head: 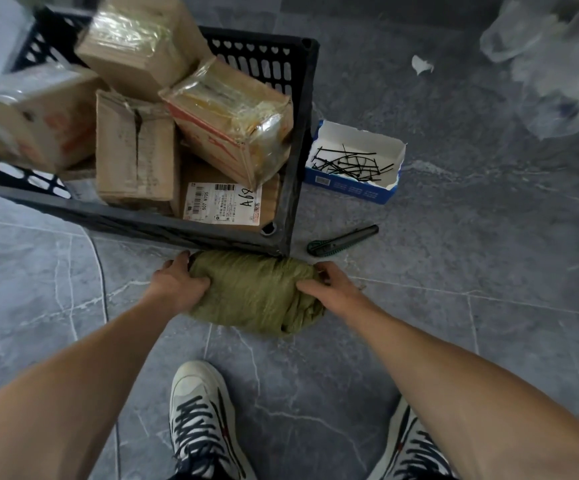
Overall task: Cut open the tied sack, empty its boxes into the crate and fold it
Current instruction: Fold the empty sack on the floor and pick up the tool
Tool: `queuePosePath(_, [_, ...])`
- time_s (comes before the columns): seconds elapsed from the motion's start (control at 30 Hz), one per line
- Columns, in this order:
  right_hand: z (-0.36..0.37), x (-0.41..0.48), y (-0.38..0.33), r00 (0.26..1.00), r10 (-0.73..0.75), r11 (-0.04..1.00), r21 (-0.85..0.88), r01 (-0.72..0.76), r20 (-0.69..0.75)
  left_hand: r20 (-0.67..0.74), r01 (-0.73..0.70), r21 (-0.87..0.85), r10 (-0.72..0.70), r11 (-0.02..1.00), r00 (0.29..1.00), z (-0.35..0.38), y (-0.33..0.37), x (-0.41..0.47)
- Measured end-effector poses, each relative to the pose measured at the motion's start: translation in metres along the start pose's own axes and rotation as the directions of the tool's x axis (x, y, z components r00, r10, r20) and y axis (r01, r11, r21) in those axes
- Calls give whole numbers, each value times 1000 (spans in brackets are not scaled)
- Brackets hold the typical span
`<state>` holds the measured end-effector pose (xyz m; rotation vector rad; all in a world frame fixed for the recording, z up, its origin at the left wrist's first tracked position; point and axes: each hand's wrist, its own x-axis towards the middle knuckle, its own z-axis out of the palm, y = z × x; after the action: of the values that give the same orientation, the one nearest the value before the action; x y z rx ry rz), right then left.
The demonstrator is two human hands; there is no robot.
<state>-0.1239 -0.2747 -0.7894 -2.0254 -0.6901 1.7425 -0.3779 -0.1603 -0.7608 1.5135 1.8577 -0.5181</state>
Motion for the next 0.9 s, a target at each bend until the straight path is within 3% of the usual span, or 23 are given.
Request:
queuePosePath(0.13, [-9, 5, -2, 994, -21, 992, 123, 34, -108, -31, -82, -34, 81, 996, 996, -15, -11, -5])
queuePosePath(0.4, [-6, 20, -23, 960, -48, 997, -63, 32, -275, -200, -288, 50, 293, 956, 935, -26, -5, -21])
queuePosePath(0.57, [-2, 23, -33, 966, -48, 995, -100, 23, -254, -80, -379, 81, 385, 922, 919, -18, 9, -28])
queuePosePath(0.9, [-1, 18, -26, 984, -59, 993, -110, 41, -166, 37, -220, 188, 217, 957, 976, 5, 27, -20])
